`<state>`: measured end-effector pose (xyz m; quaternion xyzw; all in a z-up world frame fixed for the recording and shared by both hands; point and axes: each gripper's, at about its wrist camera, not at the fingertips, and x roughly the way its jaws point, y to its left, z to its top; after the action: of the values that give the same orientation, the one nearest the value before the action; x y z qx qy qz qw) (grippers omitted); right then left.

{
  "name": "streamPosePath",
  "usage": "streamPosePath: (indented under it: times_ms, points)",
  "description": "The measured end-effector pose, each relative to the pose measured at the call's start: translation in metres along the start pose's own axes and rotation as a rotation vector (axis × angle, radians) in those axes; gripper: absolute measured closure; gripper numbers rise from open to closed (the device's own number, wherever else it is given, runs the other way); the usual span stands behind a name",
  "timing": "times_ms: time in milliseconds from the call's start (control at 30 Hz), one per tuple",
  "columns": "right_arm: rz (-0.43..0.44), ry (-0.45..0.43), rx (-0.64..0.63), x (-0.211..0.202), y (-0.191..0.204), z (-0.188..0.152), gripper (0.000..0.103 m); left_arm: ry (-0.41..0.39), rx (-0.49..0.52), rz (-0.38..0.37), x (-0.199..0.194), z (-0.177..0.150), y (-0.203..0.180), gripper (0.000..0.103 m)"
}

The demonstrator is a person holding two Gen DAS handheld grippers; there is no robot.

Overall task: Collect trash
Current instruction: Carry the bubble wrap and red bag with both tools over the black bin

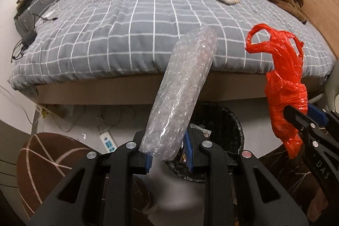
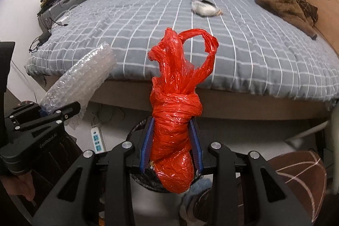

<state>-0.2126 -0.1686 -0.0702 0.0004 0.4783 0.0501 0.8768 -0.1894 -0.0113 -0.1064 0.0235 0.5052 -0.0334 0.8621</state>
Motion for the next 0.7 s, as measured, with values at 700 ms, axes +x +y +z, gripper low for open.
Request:
streamPosePath:
  times_ms: [700]
  points:
    - [0.027,0.232,-0.003,0.102,0.005,-0.033,0.071,0.152,0.002,-0.01,0.096,-0.022,0.013,0.08]
